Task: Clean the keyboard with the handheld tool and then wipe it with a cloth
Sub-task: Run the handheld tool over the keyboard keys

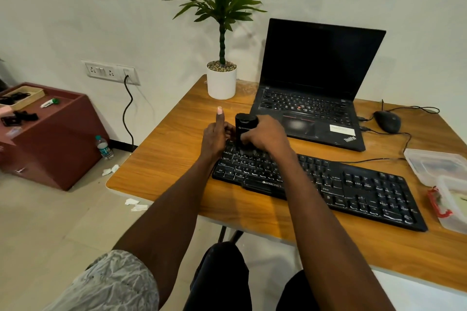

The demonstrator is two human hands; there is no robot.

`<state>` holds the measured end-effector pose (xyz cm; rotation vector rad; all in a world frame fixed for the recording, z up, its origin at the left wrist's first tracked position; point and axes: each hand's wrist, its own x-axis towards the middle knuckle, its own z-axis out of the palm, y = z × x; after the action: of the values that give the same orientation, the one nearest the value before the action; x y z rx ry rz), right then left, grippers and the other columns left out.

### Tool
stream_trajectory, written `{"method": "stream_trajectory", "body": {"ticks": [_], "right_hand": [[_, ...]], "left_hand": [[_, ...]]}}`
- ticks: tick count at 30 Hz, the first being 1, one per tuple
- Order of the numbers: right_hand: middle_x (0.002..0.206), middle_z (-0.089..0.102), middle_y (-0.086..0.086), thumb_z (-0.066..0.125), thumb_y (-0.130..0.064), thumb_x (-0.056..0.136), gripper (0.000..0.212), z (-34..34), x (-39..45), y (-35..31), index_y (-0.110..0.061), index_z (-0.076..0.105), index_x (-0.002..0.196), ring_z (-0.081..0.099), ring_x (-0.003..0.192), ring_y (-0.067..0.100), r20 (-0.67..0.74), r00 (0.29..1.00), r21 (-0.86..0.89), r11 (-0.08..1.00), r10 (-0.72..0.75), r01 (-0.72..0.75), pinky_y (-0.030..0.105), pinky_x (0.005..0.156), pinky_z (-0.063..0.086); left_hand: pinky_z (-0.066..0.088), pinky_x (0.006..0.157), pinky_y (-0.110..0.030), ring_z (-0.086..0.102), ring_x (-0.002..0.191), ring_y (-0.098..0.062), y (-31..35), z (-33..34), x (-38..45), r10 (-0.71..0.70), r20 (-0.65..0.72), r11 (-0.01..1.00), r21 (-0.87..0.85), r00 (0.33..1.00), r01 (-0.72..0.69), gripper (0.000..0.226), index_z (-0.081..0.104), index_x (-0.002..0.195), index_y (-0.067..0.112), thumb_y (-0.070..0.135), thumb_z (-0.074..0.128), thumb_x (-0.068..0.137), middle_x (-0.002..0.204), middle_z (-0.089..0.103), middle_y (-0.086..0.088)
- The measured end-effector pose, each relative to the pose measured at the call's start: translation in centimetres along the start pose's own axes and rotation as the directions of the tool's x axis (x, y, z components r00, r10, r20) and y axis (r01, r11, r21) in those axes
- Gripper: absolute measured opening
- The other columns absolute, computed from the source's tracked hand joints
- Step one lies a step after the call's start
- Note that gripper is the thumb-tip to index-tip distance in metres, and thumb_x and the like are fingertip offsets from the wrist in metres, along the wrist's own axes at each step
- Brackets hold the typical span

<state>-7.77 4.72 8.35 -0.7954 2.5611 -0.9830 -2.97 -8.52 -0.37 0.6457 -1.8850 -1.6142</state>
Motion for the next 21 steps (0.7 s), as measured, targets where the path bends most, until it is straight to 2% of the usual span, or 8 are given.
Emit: {"method": "stream_trajectory", "body": {"ticks": [2,4,6,10,12,15,18,21], "right_hand": [[0.100,0.069,0.005,0.076,-0.017,0.073,0.034,0.7,-0.1,-0.1,-0.015,0.064,0.104,0.066,0.086,0.020,0.020,1.000,0.158,0.987,-0.021,0.018,0.041,0.079,0.058],[0.101,0.067,0.005,0.076,-0.016,0.074,0.036,0.2,-0.1,0.5,-0.014,0.063,0.107,0.065,0.089,0.022,0.028,1.000,0.178,0.984,0.012,-0.017,0.042,0.081,0.058],[0.100,0.065,0.005,0.076,-0.018,0.075,0.037,-1.3,-0.1,1.6,-0.014,0.061,0.109,0.064,0.088,0.021,0.014,0.997,0.082,0.994,0.071,-0.072,0.038,0.077,0.057],[0.092,0.064,0.003,0.077,-0.023,0.074,0.030,-4.0,-0.2,2.8,-0.014,0.060,0.096,0.060,0.081,0.020,-0.127,0.981,-0.161,0.973,0.148,-0.168,0.031,0.068,0.046],[0.094,0.064,0.004,0.077,-0.022,0.075,0.031,-3.2,0.0,2.5,-0.014,0.060,0.099,0.061,0.082,0.019,-0.073,0.991,-0.054,0.992,0.109,-0.113,0.032,0.068,0.049],[0.102,0.067,0.006,0.076,-0.017,0.074,0.034,-1.2,0.1,2.2,-0.017,0.061,0.105,0.065,0.089,0.022,0.018,0.999,0.134,0.991,0.027,-0.029,0.042,0.079,0.058],[0.104,0.068,0.004,0.076,-0.019,0.074,0.036,-1.3,0.4,2.8,-0.019,0.062,0.107,0.065,0.093,0.022,-0.061,0.997,0.185,0.982,0.052,-0.040,0.044,0.085,0.057],[0.104,0.068,0.004,0.076,-0.022,0.075,0.035,-1.6,0.3,2.9,-0.018,0.063,0.108,0.065,0.095,0.023,-0.176,0.984,0.073,0.997,0.040,-0.027,0.043,0.087,0.056]], "left_hand": [[0.048,0.063,-0.034,0.062,0.061,-0.017,-0.2,-0.1,0.1,0.000,-0.006,1.000,0.023,1.000,0.000,0.086,0.069,0.069,0.006,0.071,0.018,0.094,0.065,0.069,-0.008],[0.050,0.064,-0.030,0.066,0.062,-0.017,-0.3,-0.1,0.1,0.003,-0.018,1.000,0.010,1.000,-0.003,0.085,0.071,0.073,0.005,0.069,0.020,0.095,0.068,0.071,-0.008],[0.054,0.067,-0.029,0.071,0.067,-0.021,-0.3,0.1,0.1,0.009,-0.011,1.000,-0.028,1.000,-0.009,0.085,0.071,0.077,-0.001,0.065,0.022,0.097,0.071,0.072,-0.011],[0.058,0.075,-0.039,0.072,0.073,-0.028,-0.5,0.2,0.6,-0.015,0.001,0.998,-0.060,1.000,0.015,0.081,0.071,0.079,-0.003,0.067,0.033,0.094,0.073,0.073,-0.013],[0.058,0.079,-0.042,0.072,0.072,-0.027,-0.7,0.2,0.8,-0.008,0.002,1.000,-0.016,1.000,0.008,0.070,0.071,0.077,0.000,0.063,0.043,0.093,0.073,0.073,-0.011],[0.058,0.081,-0.047,0.072,0.071,-0.024,-0.9,0.2,0.8,0.016,0.000,0.998,0.053,1.000,-0.016,0.052,0.072,0.073,0.007,0.054,0.056,0.091,0.071,0.074,-0.007],[0.058,0.080,-0.043,0.072,0.071,-0.023,-0.5,0.2,0.6,0.019,-0.010,0.999,0.049,1.000,-0.018,0.049,0.072,0.073,0.006,0.048,0.056,0.093,0.071,0.073,-0.007],[0.057,0.074,-0.038,0.071,0.070,-0.026,-0.1,-0.1,0.4,-0.008,-0.002,0.999,-0.041,1.000,0.008,0.049,0.071,0.077,0.000,0.042,0.054,0.096,0.074,0.073,-0.014]]}}
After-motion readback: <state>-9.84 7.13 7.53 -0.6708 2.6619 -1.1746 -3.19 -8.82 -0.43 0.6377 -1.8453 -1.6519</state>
